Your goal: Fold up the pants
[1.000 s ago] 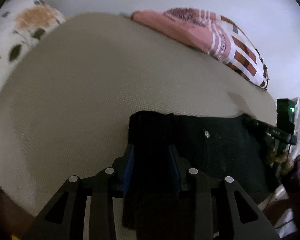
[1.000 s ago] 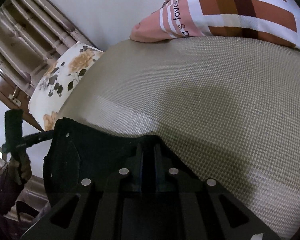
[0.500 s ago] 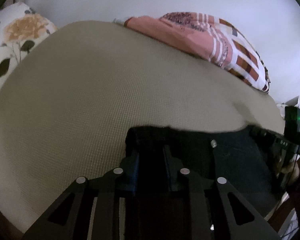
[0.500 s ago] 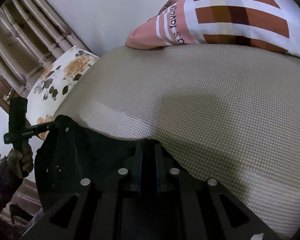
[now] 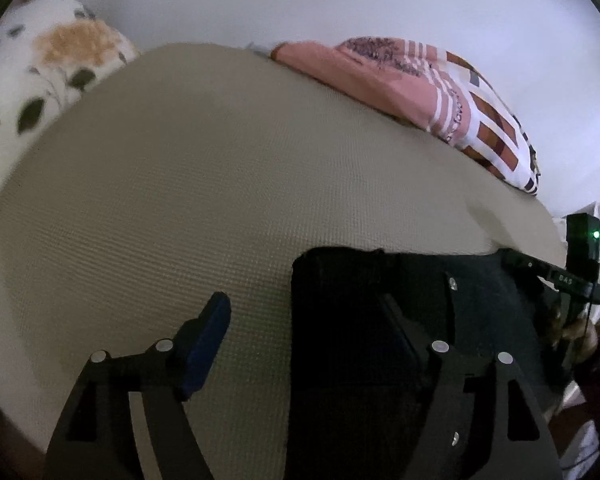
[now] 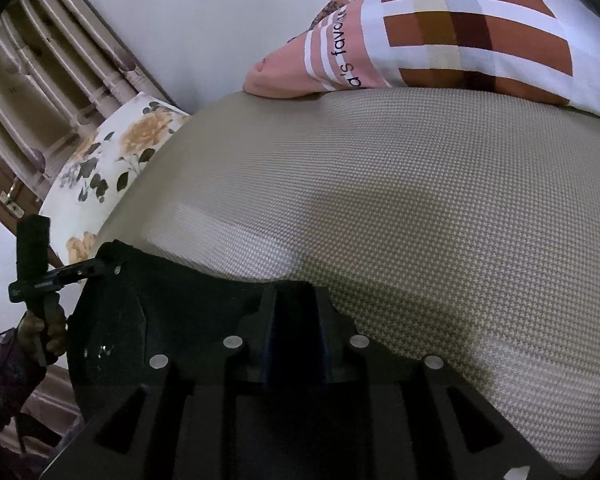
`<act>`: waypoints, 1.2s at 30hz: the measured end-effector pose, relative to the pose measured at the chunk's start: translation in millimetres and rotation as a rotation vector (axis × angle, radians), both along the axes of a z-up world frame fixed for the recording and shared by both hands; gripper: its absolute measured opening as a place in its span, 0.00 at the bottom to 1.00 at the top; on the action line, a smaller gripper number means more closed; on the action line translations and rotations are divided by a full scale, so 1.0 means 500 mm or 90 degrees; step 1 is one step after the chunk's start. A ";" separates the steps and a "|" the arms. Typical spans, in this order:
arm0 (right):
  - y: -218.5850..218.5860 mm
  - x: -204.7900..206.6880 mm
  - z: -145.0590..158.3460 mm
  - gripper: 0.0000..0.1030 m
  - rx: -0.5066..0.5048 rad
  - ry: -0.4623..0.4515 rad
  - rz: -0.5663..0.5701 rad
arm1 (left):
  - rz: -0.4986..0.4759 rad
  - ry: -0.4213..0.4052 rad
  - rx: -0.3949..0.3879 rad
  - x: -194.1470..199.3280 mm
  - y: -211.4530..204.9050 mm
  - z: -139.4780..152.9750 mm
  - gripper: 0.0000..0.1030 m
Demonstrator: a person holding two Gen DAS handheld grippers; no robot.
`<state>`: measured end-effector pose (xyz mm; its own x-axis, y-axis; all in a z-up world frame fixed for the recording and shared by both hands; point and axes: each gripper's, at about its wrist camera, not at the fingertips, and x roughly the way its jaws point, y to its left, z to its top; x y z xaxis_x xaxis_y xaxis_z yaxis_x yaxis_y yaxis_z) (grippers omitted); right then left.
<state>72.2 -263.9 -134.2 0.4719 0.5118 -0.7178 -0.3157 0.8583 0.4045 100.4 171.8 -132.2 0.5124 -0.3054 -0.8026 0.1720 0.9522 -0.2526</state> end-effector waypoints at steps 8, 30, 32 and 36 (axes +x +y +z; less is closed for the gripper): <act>0.005 -0.001 0.001 0.15 -0.009 -0.004 -0.004 | 0.056 -0.051 0.024 -0.042 0.038 0.063 0.87; -0.005 -0.004 0.001 0.18 0.004 -0.002 -0.009 | 0.126 0.207 -0.276 -0.196 0.042 -0.032 0.19; -0.005 -0.004 0.002 0.18 0.005 -0.001 -0.009 | 0.131 0.203 -0.258 -0.192 0.032 -0.025 0.18; -0.006 -0.005 0.007 0.18 0.002 -0.009 -0.019 | 0.124 0.172 -0.244 -0.171 0.015 0.001 0.16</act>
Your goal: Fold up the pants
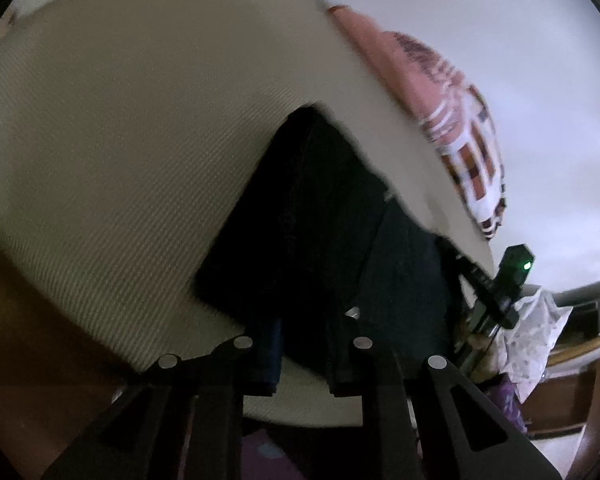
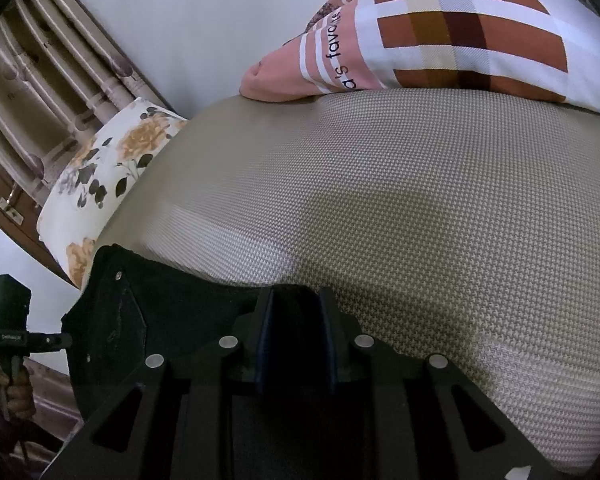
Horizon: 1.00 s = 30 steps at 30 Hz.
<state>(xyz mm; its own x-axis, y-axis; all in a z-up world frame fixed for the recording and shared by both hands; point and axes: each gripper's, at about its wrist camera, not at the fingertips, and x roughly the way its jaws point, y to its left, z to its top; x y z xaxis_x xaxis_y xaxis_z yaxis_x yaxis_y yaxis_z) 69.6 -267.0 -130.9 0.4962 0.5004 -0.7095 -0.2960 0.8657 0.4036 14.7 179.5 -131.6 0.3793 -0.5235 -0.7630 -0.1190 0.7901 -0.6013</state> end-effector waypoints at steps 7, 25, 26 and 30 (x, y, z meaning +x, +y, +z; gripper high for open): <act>-0.026 -0.013 0.017 0.23 0.013 -0.037 -0.062 | -0.055 -0.195 0.082 0.020 -0.067 0.111 0.16; 0.178 -0.084 0.142 0.25 0.001 -0.112 0.109 | -0.010 -0.051 0.052 -0.019 0.007 -0.056 0.21; 0.231 -0.088 0.147 0.25 0.001 -0.104 0.167 | -0.009 -0.053 0.051 -0.020 0.008 -0.057 0.21; 0.431 -0.092 0.111 0.23 -0.048 -0.073 0.352 | 0.003 -0.052 0.034 -0.026 0.018 -0.063 0.22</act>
<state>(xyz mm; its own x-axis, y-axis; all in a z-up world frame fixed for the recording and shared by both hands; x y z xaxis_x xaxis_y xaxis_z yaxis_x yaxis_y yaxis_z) 23.8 -51.3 -75.2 0.2506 0.6575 -0.7105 -0.7516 0.5947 0.2853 1.9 188.7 -163.3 0.4434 -0.4810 -0.7563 -0.0754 0.8208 -0.5663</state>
